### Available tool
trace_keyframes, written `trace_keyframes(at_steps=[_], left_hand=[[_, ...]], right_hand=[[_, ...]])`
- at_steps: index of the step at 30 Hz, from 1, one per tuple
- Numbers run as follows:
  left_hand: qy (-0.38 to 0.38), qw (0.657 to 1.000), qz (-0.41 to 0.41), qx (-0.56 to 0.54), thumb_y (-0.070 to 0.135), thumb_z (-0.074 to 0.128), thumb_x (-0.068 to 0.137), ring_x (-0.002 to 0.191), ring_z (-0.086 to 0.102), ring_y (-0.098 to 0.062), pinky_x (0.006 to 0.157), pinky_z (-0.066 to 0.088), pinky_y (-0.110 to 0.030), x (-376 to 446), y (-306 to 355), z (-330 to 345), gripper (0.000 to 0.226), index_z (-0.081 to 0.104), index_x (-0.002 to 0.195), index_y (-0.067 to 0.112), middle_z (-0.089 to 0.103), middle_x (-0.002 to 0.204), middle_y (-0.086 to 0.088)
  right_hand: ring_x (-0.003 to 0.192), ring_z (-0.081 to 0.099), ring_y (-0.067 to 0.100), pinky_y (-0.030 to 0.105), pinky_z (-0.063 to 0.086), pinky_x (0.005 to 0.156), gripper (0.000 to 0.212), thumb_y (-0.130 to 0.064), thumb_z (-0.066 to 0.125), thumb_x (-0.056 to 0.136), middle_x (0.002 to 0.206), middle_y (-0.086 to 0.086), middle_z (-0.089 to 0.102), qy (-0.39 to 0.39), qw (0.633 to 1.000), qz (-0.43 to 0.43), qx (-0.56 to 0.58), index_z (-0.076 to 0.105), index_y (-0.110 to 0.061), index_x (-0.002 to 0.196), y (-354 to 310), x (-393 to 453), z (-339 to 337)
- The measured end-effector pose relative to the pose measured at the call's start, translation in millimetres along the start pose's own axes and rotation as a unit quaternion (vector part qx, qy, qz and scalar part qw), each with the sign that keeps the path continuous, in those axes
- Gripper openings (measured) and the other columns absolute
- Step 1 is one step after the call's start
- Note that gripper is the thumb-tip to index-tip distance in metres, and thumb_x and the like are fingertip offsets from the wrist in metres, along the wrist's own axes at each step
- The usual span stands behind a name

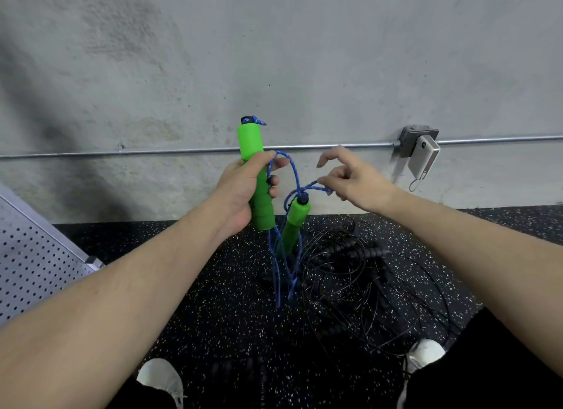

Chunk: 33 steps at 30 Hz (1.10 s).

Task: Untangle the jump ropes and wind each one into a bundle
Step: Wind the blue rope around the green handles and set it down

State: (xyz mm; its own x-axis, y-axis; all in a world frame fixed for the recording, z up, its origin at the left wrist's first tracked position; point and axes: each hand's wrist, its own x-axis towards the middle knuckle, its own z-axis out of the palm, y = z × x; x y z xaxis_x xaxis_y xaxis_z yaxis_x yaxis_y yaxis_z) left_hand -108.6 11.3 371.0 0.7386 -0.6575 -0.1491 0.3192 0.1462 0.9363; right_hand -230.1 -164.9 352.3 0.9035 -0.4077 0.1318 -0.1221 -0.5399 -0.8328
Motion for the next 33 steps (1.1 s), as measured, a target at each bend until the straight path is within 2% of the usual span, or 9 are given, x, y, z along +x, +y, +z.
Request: trace_keyframes(at_steps=[3, 5, 7, 14, 17, 21, 24, 28, 33], left_hand=[[-0.012, 1.000, -0.014, -0.009, 0.016, 0.060, 0.100, 0.073, 0.071, -0.015, 0.068, 0.055, -0.029, 0.1, -1.1, 1.7, 0.010, 0.063, 0.091, 0.016, 0.078, 0.092, -0.005], [-0.022, 0.999, -0.022, -0.025, 0.015, 0.058, 0.101, 0.086, 0.075, -0.020, 0.089, 0.057, -0.040, 0.1, -3.1, 2.4, 0.010, 0.061, 0.092, 0.015, 0.078, 0.093, -0.007], [-0.030, 0.999, -0.022, -0.019, 0.015, 0.056, 0.102, 0.093, 0.075, -0.023, 0.099, 0.054, -0.047, -0.2, -4.6, 2.6, 0.009, 0.061, 0.094, 0.014, 0.078, 0.095, -0.007], [-0.064, 0.997, -0.025, -0.023, 0.018, 0.053, 0.102, 0.104, 0.074, -0.023, 0.100, 0.054, -0.044, -2.6, -4.6, 0.8, 0.010, 0.061, 0.097, 0.014, 0.078, 0.097, -0.005], [-0.058, 0.998, -0.015, -0.037, 0.017, 0.051, 0.102, 0.099, 0.075, -0.022, 0.101, 0.054, -0.043, -3.8, -2.5, -0.4, 0.014, 0.063, 0.095, 0.012, 0.078, 0.094, -0.004], [-0.051, 0.997, -0.004, -0.053, 0.021, 0.049, 0.103, 0.094, 0.075, -0.018, 0.101, 0.054, -0.040, -3.2, 5.8, -4.1, 0.019, 0.064, 0.093, 0.015, 0.078, 0.093, -0.001], [-0.052, 0.995, -0.009, -0.084, 0.021, 0.048, 0.103, 0.090, 0.075, -0.018, 0.099, 0.055, -0.041, -5.6, 8.8, -5.3, 0.022, 0.064, 0.090, 0.014, 0.077, 0.091, -0.002], [-0.061, 0.994, -0.014, -0.092, 0.020, 0.046, 0.103, 0.088, 0.074, -0.020, 0.097, 0.057, -0.043, -9.8, 10.8, -1.3, 0.026, 0.063, 0.086, 0.013, 0.076, 0.088, -0.002], [-0.069, 0.996, -0.024, -0.057, 0.019, 0.046, 0.103, 0.088, 0.074, -0.020, 0.103, 0.053, -0.046, -12.2, 11.8, -2.5, 0.027, 0.065, 0.085, 0.012, 0.075, 0.083, -0.003]], right_hand=[[0.055, 0.053, -0.003, 0.017, 0.041, 0.058, 0.020, -0.009, 0.063, 0.096, 0.071, -0.009, 0.065, -0.066, 0.994, -0.011, -0.085, 0.070, -0.029, 0.097, -3.9, -4.2, 5.9], [0.058, 0.052, 0.002, 0.014, 0.037, 0.053, 0.017, -0.018, 0.072, 0.091, 0.075, -0.005, 0.064, -0.089, 0.991, 0.001, -0.103, 0.073, -0.022, 0.108, -6.5, -6.7, 12.0], [0.066, 0.051, 0.012, 0.016, 0.035, 0.051, 0.027, -0.026, 0.080, 0.084, 0.078, -0.003, 0.061, -0.076, 0.990, 0.024, -0.118, 0.072, -0.022, 0.109, -8.7, -6.1, 15.8], [0.063, 0.055, 0.010, 0.024, 0.040, 0.052, 0.047, -0.037, 0.087, 0.073, 0.086, 0.001, 0.065, -0.038, 0.982, 0.092, -0.160, 0.056, -0.023, 0.105, -9.7, -5.0, 25.0], [0.065, 0.056, 0.013, 0.021, 0.049, 0.051, 0.034, -0.026, 0.085, 0.078, 0.084, 0.001, 0.068, 0.000, 0.987, 0.160, 0.027, 0.065, -0.017, 0.104, -11.4, 2.0, 21.5], [0.054, 0.043, 0.007, 0.018, 0.051, 0.050, 0.017, -0.012, 0.072, 0.091, 0.074, 0.001, 0.050, 0.028, 0.934, 0.247, 0.258, 0.067, -0.011, 0.108, 2.3, 7.7, 12.8], [0.042, 0.038, 0.003, 0.017, 0.050, 0.044, 0.020, -0.019, 0.065, 0.097, 0.065, -0.002, 0.044, -0.001, 0.901, 0.328, 0.284, 0.061, -0.007, 0.113, 20.2, 7.4, 9.7], [0.032, 0.046, 0.003, 0.015, 0.048, 0.038, 0.020, -0.017, 0.069, 0.094, 0.048, -0.005, 0.039, -0.034, 0.856, 0.406, 0.317, 0.049, -0.012, 0.092, 25.6, 4.9, 4.2], [0.041, 0.045, 0.000, 0.011, 0.044, 0.039, 0.023, -0.028, 0.077, 0.078, 0.068, -0.006, 0.044, -0.092, 0.858, 0.325, 0.388, 0.056, -0.018, 0.077, 14.5, 8.2, -6.8]])
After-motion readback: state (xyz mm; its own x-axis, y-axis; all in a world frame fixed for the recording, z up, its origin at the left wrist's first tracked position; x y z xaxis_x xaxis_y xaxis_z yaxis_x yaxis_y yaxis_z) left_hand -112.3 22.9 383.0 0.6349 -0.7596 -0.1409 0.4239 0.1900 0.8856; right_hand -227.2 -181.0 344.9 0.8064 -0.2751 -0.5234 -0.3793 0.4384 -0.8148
